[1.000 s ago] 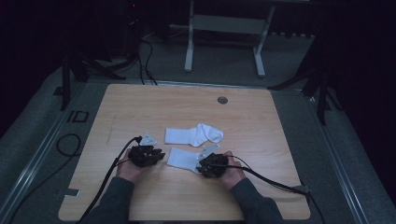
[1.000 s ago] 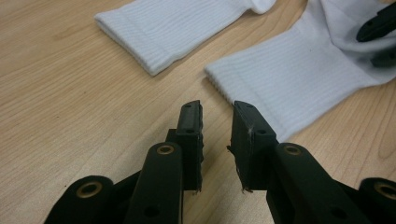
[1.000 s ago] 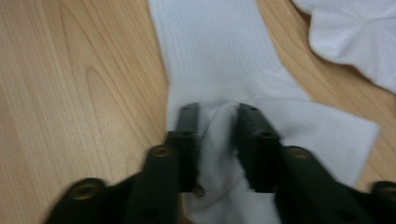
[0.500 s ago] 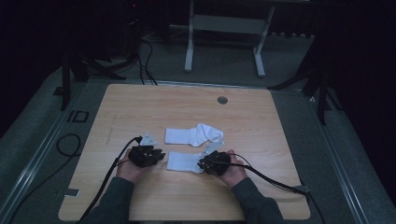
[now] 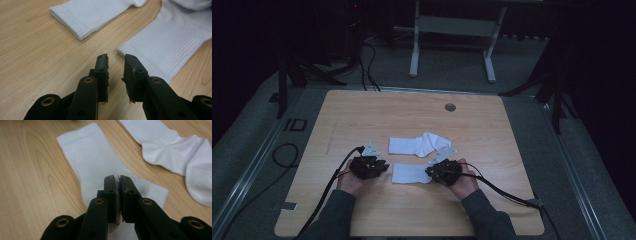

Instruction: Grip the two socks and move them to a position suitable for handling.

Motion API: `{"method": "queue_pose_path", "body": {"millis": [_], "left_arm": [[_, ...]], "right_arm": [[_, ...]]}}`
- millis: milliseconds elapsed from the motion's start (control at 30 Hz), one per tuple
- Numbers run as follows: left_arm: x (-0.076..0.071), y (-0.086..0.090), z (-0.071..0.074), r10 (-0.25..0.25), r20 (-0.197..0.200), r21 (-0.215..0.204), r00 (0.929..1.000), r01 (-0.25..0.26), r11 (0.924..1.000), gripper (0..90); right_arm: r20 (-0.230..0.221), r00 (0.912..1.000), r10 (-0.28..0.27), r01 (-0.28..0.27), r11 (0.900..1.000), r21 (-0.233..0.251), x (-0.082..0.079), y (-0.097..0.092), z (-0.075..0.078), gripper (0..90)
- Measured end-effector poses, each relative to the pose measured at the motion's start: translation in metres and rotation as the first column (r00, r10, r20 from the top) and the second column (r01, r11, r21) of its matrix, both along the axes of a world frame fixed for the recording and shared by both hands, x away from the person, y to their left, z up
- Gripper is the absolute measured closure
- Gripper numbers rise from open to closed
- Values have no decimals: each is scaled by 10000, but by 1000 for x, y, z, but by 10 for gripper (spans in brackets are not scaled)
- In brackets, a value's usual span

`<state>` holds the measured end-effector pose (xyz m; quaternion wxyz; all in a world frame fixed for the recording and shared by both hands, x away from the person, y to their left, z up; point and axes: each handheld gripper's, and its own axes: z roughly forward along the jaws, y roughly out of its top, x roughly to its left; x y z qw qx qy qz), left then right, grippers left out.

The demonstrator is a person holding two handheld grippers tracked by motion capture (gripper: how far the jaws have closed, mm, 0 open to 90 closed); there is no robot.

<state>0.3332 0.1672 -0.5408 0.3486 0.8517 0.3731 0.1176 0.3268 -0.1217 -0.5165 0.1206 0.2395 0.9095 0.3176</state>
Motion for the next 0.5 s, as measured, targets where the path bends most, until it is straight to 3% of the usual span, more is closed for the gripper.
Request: {"method": "queue_pose_path", "body": {"millis": [200,267,367,500], "left_arm": [[0,0,0,-11,19,5,10000,11,10000,733],[0,0,0,12,12,-6,10000,-12,10000,733],[0,0,0,4,11,-8,10000,-4,10000,733],[0,0,0,-7,7,-11,10000,7,10000,733]], "right_arm": [[16,10000,35,-34,9998,-208,0,-1,0,847],[227,9996,-160,167,9994,-318,0,-2,1,854],[381,9981,-493,495,9988,-30,2,-9,9,852],[868,9887,-1225,1243,9921,-159,9,-33,19,848]]}}
